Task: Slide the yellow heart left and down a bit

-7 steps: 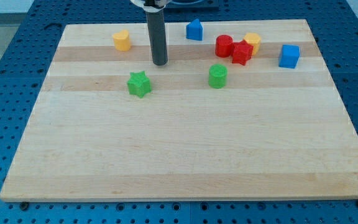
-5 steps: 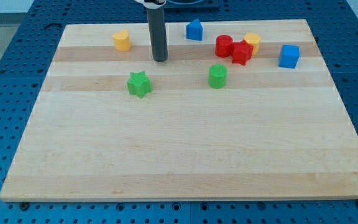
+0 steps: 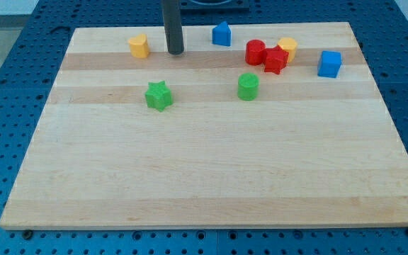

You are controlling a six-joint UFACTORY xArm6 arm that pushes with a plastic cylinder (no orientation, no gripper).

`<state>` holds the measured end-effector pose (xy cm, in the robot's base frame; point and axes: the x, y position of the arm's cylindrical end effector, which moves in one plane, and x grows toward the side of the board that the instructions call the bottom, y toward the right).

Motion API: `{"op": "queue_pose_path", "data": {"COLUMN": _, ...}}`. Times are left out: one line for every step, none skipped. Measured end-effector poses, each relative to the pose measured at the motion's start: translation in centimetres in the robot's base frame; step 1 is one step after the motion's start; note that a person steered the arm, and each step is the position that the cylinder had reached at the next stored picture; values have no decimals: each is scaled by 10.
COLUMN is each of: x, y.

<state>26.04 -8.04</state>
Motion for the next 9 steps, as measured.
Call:
{"op": "queue_pose_path", "data": {"x": -14, "y": -10}}
{"op": "queue_pose_path", "data": {"x": -29, "y": -17}}
{"op": "queue_pose_path", "data": {"x": -34, "y": -27}}
{"op": "queue_pose_path", "data": {"x": -34, "y": -41}}
{"op": "queue_pose_path", "data": {"x": -34, "y": -60}}
{"op": "queue_pose_path", "data": {"x": -34, "y": -81}}
{"op": "queue_pose_path", "data": {"x": -34, "y": -100}}
{"op": "queue_pose_path", "data": {"x": -34, "y": -113}}
{"op": "queue_pose_path", "data": {"x": -34, "y": -122}}
